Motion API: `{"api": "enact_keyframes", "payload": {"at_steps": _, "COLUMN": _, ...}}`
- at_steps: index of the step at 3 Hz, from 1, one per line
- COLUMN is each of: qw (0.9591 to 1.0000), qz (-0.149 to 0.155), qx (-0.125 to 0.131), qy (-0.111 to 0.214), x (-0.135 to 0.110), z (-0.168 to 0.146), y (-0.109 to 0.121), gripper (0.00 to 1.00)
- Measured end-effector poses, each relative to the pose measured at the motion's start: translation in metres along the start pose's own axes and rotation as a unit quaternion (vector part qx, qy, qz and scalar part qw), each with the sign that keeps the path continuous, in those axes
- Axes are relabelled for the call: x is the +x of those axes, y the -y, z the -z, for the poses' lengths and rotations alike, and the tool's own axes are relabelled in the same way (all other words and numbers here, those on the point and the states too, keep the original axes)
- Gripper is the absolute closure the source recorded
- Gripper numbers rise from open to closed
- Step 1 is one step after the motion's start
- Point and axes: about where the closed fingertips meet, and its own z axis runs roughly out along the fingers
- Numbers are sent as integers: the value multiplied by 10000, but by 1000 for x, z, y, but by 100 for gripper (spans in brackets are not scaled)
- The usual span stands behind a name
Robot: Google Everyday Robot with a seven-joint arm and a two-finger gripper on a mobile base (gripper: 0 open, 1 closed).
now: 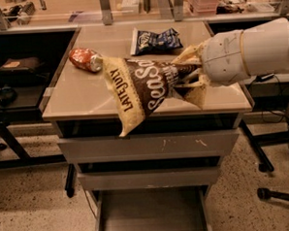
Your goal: Pick brown chip bag from bottom drawer and place on counter
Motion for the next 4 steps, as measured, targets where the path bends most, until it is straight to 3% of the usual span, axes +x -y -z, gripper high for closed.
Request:
{"api": "enact_keyframes", "payload": {"at_steps": 1, "qw": 9995, "qz": -224, "qx": 146, "qy": -177, "x": 13, "z": -4, "y": 7, "gripper": 100}}
{"api": "enact_keyframes", "payload": {"at_steps": 2, "qw": 9968, "qz": -617, "qx": 343, "qy": -372, "x": 47, "z": -25, "y": 19, "gripper": 100}}
{"api": "enact_keyframes", "payload": {"at_steps": 3, "qw": 9918, "qz": -1072, "qx": 544, "qy": -437, "x": 77, "z": -46, "y": 31, "gripper": 100}}
{"api": "enact_keyframes", "payload": {"at_steps": 4, "qw": 9781, "qz": -1868, "qx": 737, "qy": -553, "x": 112, "z": -72, "y": 38, "gripper": 100}}
